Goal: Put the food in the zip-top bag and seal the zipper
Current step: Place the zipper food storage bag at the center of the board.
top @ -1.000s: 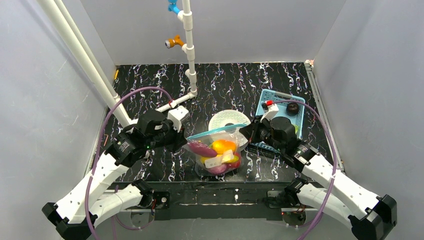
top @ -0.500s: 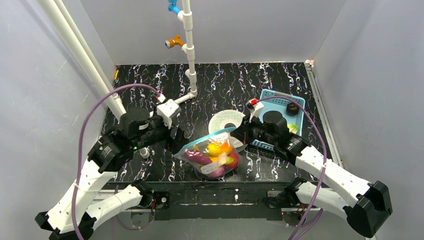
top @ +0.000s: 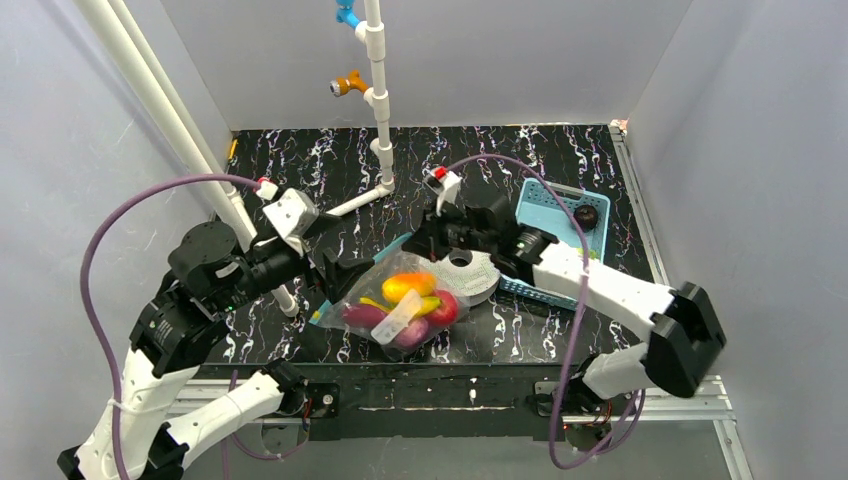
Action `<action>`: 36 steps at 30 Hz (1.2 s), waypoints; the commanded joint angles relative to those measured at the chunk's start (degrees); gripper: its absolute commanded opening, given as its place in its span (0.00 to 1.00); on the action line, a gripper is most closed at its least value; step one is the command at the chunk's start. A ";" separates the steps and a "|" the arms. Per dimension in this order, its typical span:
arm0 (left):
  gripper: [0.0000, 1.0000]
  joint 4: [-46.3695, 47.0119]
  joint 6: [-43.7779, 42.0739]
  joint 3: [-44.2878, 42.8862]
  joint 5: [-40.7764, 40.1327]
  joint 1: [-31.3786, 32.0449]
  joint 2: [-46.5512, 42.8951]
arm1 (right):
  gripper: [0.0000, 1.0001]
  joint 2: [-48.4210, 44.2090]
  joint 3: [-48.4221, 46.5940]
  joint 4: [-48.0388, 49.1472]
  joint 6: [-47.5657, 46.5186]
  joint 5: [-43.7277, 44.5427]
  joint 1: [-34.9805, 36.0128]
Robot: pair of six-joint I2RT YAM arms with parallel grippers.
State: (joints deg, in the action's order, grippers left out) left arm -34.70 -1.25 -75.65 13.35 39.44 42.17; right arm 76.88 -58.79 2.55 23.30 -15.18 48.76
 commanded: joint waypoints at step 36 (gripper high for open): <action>0.98 -0.20 -2.45 4.16 -2.79 -0.32 -8.90 | 0.01 32.49 -22.68 -8.97 23.60 9.93 1.70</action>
State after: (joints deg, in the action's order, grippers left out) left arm -36.40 -4.25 -72.21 9.86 39.44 33.06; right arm 113.87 -83.54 -9.61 44.54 -5.04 48.70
